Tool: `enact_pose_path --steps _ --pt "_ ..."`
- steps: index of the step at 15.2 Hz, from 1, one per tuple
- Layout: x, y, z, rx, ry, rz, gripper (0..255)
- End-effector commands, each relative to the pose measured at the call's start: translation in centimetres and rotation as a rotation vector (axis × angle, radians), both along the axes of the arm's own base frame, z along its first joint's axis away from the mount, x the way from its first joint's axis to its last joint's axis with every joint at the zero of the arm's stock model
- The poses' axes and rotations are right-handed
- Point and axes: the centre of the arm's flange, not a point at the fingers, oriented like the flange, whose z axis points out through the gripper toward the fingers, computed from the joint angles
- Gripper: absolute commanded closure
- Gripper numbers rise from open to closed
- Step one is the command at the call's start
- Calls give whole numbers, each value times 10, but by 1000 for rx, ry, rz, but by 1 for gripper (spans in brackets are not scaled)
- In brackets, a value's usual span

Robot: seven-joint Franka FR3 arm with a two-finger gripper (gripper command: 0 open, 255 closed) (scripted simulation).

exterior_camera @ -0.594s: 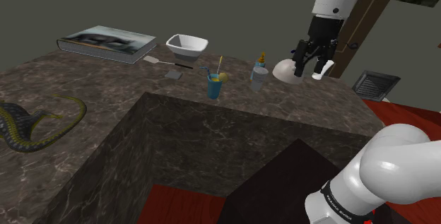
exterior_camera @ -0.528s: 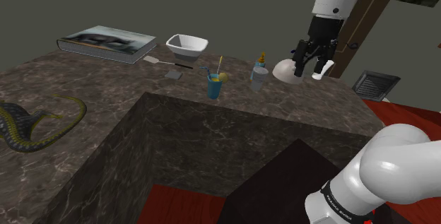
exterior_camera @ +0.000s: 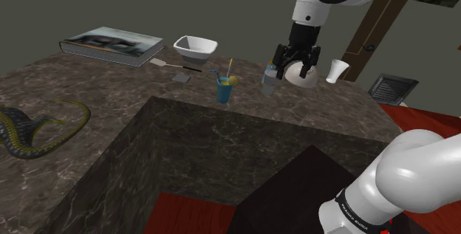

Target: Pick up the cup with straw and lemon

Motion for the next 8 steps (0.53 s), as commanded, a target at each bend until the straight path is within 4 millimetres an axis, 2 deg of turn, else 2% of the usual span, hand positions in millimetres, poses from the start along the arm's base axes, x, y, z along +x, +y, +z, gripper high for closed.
enact_pose_path --steps 1,8 --pt "24 6 -11 -1 -7 -37 0" --pt "105 20 -44 -7 -26 -162 0"
